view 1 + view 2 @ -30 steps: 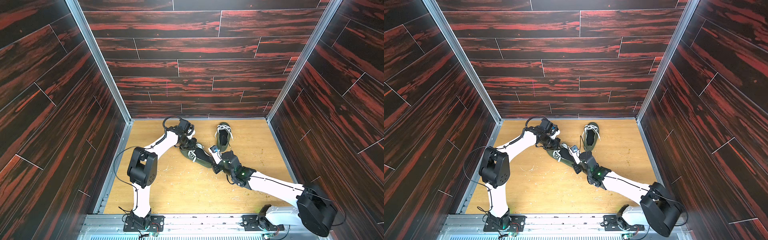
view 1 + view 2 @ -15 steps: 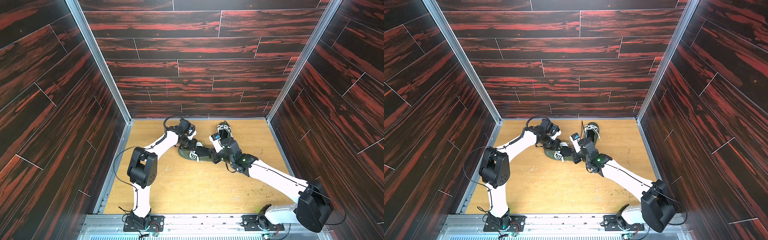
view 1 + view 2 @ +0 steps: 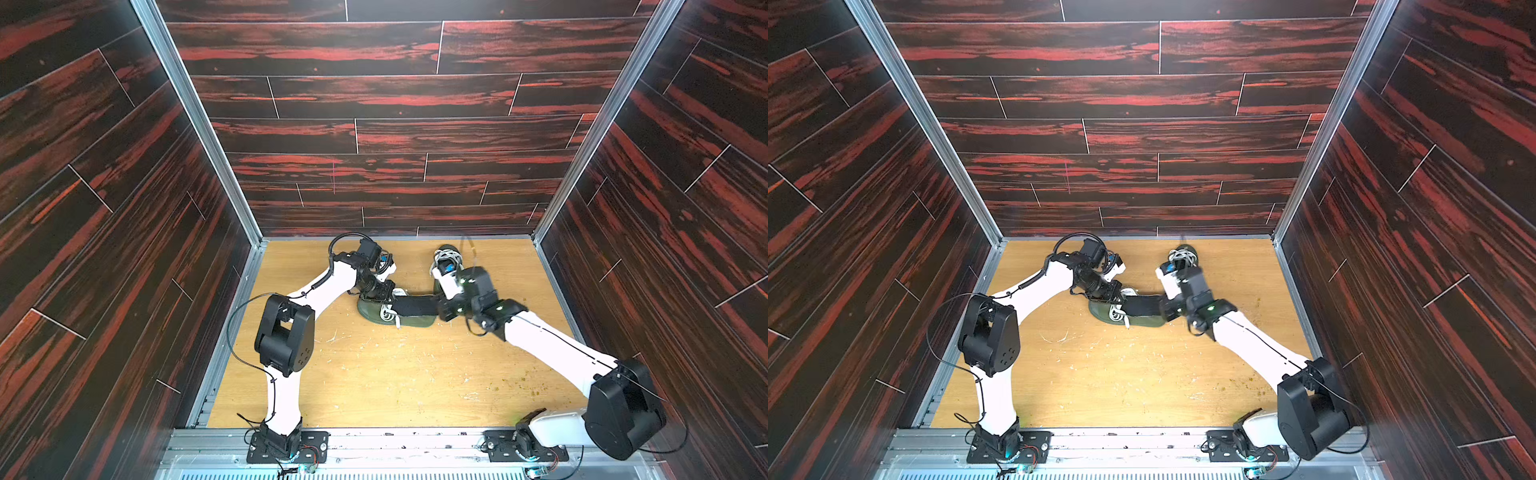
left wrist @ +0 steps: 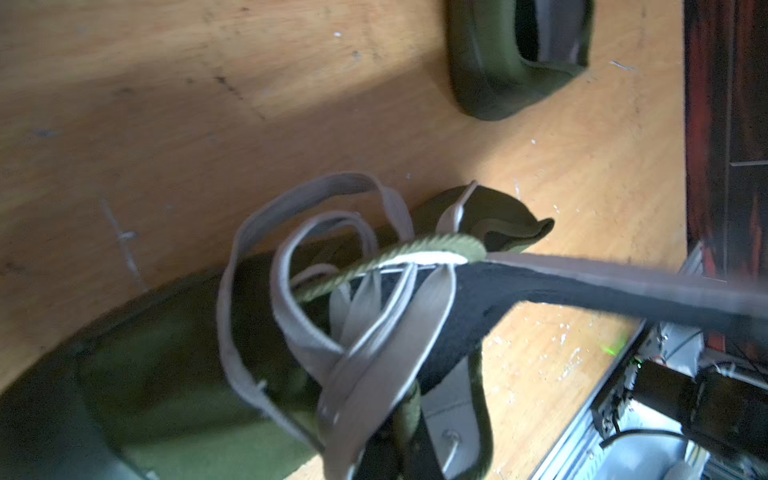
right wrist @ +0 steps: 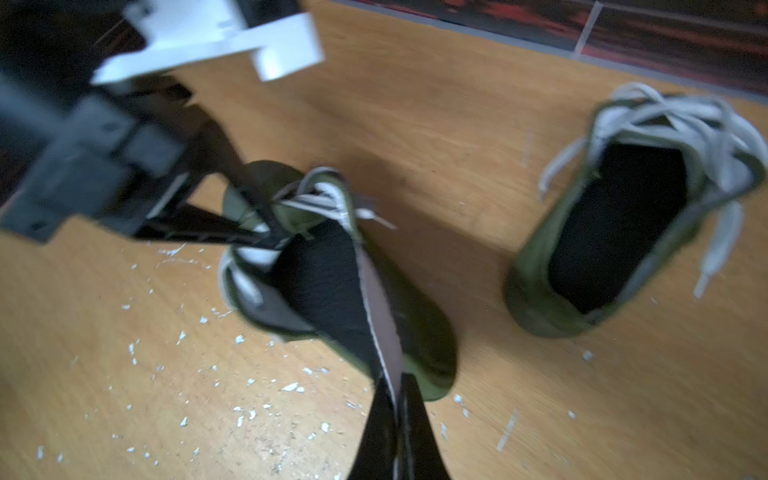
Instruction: Insert the insole into the shoe
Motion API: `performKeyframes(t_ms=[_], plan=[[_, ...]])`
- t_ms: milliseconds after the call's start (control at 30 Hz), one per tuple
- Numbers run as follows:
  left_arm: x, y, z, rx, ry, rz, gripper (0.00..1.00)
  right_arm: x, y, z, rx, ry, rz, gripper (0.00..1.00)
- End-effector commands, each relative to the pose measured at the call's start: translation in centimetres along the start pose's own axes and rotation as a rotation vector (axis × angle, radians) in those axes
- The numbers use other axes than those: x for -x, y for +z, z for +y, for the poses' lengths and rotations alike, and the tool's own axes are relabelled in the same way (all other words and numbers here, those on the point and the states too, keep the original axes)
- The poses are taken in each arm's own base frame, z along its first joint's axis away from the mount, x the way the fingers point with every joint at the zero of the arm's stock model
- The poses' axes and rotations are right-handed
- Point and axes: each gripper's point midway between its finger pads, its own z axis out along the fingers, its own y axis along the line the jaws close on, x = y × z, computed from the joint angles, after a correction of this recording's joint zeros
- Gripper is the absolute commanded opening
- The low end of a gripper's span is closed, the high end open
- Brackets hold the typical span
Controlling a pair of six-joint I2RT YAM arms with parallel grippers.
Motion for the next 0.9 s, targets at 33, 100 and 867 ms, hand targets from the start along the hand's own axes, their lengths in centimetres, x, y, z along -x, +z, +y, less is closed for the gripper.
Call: performKeyframes(t_ms=[33, 100, 867], plan=[[0.6, -1.8, -2.3, -0.072, 0.070, -0.028, 0.00, -1.3, 1.2, 0.2, 0.084, 0.114, 0.115, 0.10], [0.8, -1.9, -2.1, -0.064, 0.068, -0.039, 0.00, -2.4, 1.8, -0.4, 0.071, 0.169, 0.160, 0.11], [1.5, -2.5, -0.9, -0.026, -0.022, -0.122, 0.00, -5.8, 1.6, 1.9, 0.256, 0.514, 0.213, 0.32]])
